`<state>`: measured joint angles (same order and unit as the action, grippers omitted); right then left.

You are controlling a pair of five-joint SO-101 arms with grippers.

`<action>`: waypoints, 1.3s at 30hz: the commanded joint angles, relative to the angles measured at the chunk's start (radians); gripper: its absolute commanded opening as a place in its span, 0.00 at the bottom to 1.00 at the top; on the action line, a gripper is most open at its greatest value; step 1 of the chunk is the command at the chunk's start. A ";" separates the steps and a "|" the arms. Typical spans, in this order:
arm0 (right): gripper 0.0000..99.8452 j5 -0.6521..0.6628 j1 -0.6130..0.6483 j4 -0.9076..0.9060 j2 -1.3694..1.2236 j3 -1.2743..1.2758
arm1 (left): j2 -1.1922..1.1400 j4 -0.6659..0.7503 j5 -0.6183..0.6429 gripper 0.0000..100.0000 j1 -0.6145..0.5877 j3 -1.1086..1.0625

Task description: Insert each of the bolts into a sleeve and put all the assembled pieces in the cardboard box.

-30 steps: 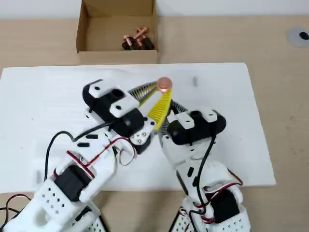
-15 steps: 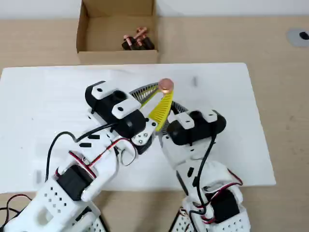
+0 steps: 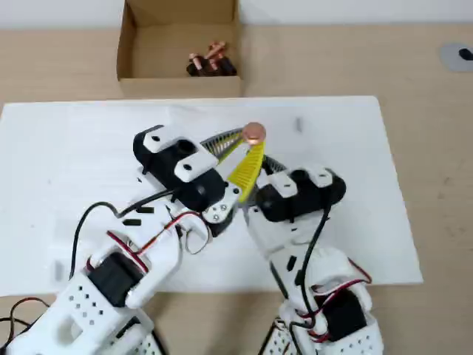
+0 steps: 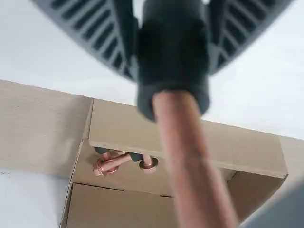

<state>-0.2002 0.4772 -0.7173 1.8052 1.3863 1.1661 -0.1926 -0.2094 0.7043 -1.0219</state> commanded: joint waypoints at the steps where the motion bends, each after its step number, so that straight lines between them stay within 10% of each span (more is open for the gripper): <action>1: 0.01 -0.003 0.016 0.002 0.116 -0.028 | 0.002 0.020 -0.018 0.03 0.005 0.005; 39: 0.01 -0.003 0.016 0.002 0.116 -0.028 | 0.004 -0.107 -0.015 0.09 0.005 0.021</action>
<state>-0.2002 0.4772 -0.7188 1.8052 1.3863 1.1661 -0.2754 -0.2186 0.7043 -1.0219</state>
